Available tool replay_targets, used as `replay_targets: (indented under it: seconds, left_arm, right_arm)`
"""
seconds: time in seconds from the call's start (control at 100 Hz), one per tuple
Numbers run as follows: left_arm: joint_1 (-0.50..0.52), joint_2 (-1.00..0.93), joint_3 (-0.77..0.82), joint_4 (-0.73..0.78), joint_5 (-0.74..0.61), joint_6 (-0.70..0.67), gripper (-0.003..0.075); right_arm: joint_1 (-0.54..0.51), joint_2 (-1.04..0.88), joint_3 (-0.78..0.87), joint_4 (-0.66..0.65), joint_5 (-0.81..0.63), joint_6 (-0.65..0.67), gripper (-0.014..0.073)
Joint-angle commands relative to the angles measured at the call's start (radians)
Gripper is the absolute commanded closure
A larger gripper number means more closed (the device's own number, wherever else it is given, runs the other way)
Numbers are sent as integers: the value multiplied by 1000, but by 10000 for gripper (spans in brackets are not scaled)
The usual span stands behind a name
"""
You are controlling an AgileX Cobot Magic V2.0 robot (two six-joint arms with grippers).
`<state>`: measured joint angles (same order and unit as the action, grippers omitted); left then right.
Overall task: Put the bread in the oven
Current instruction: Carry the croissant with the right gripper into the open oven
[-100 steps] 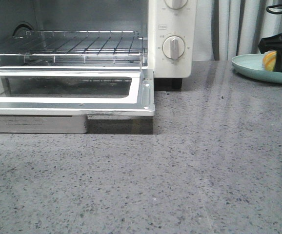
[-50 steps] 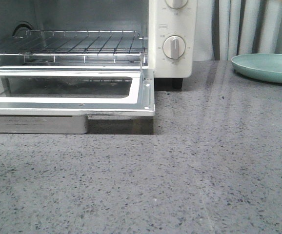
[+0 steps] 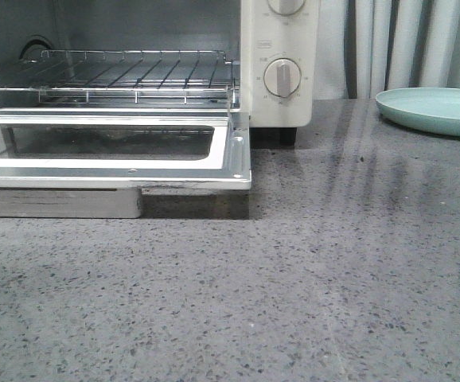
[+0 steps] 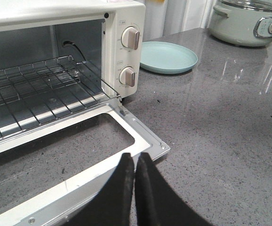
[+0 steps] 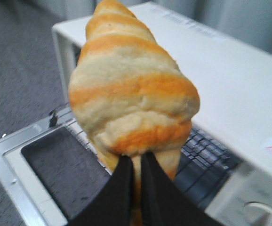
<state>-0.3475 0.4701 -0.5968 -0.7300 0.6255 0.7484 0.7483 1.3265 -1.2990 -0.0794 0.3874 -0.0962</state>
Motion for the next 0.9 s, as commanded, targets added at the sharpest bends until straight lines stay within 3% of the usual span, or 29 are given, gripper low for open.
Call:
replay_targets:
  seconds: [0.0, 0.26, 0.56, 0.89]
  left_arm:
    - [-1, 4, -28, -38, -56, -3, 742]
    - [-1, 4, -28, -38, -50, -3, 742]
    - [-1, 4, -28, -38, -50, -3, 742]
    - [-1, 4, -28, -38, -48, -3, 742]
  right_arm:
    - [50, 36, -27, -19, -37, -9, 662]
    - [62, 230, -27, -17, -24, -9, 662]
    - [62, 265, -27, -17, -38, -9, 662]
    - [56, 266, -27, -17, -227, -9, 662]
